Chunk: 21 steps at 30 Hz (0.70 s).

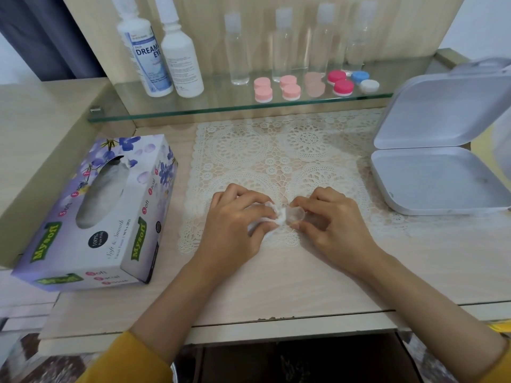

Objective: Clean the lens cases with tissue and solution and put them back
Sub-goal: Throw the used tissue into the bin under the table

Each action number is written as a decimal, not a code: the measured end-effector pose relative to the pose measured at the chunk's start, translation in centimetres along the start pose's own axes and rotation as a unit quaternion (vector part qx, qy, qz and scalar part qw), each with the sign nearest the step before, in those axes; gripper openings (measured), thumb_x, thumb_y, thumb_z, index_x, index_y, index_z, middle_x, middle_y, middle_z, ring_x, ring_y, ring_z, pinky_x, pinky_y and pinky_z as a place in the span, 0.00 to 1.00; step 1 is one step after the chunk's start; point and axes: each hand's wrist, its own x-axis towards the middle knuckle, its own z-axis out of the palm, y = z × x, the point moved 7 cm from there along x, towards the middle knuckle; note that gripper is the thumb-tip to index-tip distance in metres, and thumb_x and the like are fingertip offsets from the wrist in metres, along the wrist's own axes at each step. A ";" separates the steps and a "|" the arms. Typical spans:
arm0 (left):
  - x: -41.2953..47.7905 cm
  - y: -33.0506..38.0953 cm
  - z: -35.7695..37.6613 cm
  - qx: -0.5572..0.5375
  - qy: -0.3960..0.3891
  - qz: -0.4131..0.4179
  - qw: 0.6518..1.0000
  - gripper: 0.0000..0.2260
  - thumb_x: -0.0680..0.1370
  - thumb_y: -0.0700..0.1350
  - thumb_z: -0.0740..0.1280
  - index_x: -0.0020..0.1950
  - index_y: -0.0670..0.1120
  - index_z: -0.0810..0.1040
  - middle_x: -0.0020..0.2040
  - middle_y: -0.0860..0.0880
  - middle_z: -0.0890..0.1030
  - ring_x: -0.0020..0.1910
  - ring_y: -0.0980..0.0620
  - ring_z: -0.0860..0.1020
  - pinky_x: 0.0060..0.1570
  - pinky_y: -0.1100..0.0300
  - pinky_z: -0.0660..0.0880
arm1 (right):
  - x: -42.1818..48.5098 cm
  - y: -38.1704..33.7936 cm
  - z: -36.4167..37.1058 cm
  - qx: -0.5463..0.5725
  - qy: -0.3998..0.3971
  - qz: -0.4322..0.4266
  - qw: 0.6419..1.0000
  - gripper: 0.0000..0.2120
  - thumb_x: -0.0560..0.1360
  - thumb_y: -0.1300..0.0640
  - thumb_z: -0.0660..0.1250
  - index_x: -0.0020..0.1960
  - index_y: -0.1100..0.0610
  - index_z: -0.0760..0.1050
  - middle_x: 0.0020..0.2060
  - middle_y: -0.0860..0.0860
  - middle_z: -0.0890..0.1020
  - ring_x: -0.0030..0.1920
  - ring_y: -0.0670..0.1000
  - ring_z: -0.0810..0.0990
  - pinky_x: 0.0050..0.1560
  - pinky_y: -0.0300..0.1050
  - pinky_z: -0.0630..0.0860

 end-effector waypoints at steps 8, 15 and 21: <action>0.0 0.2 0.1 0.012 -0.009 0.020 1.000 0.08 0.72 0.50 0.66 0.43 0.50 0.84 0.49 0.55 0.82 0.47 0.52 0.70 0.47 0.58 0.64 | 0.0 -0.1 -0.2 -0.012 0.009 -0.004 1.000 0.08 0.63 0.62 0.69 0.42 0.60 0.80 0.29 0.52 0.73 0.31 0.55 0.72 0.35 0.45 0.69; 0.0 0.3 0.1 0.005 -0.001 0.011 1.000 0.08 0.71 0.48 0.66 0.40 0.46 0.83 0.44 0.51 0.82 0.45 0.53 0.71 0.44 0.58 0.65 | 0.0 -0.3 -0.2 -0.016 0.010 -0.007 1.000 0.08 0.63 0.62 0.69 0.42 0.60 0.80 0.30 0.54 0.74 0.33 0.53 0.71 0.37 0.45 0.68; -0.1 0.2 0.5 0.019 -0.026 -0.003 0.999 0.07 0.71 0.46 0.65 0.41 0.44 0.80 0.45 0.48 0.78 0.45 0.53 0.70 0.44 0.60 0.64 | 0.0 -0.3 0.1 -0.018 -0.001 -0.008 1.000 0.09 0.63 0.60 0.70 0.43 0.60 0.80 0.30 0.54 0.75 0.32 0.57 0.73 0.38 0.44 0.66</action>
